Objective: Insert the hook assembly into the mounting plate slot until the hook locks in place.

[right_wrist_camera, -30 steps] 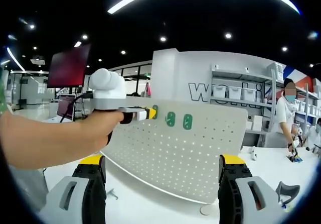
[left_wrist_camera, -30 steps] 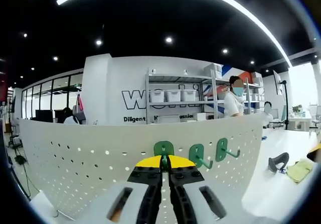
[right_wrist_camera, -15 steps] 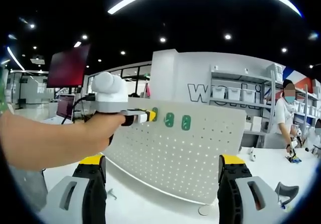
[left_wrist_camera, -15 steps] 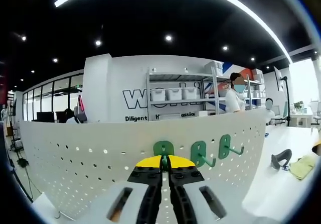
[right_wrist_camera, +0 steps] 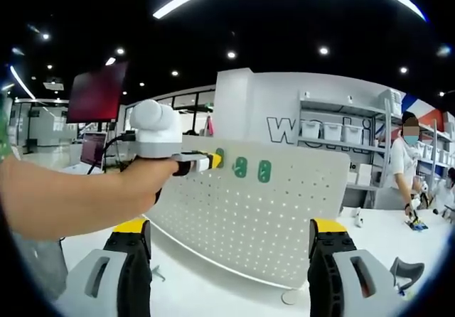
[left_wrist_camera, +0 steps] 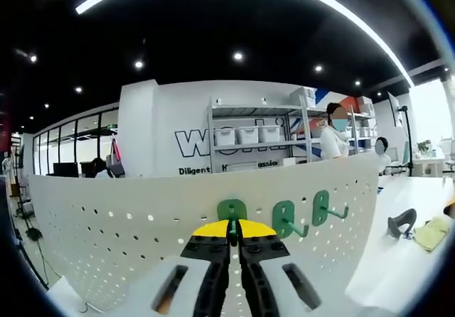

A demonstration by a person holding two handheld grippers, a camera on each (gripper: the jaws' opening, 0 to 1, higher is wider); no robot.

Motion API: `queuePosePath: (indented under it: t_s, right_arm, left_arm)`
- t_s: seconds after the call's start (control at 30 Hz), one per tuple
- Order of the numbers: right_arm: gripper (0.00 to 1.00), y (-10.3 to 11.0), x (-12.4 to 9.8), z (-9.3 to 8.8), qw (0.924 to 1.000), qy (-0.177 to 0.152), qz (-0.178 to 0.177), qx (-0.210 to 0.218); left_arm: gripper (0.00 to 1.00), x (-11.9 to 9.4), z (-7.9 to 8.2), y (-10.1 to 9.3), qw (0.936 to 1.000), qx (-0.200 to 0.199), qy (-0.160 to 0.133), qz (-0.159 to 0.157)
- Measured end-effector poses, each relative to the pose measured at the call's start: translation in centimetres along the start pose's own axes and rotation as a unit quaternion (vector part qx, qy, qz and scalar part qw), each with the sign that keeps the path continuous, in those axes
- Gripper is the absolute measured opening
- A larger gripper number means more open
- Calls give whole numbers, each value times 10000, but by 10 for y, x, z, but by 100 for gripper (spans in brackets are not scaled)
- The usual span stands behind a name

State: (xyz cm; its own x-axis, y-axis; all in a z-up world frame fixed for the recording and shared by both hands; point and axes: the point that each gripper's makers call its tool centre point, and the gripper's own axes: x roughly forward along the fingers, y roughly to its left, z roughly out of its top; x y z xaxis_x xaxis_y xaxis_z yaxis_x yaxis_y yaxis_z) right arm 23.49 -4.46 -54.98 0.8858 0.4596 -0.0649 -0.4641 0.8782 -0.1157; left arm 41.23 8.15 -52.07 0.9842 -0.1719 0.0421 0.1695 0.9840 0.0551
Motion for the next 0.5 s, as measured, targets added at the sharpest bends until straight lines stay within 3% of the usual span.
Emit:
queuePosePath:
  t_s: [0.5]
  right_arm:
    - [93,-1,1,-3,10000,21,1,21]
  left_arm:
    - [3,1,-8,0,9999,30,99,-12]
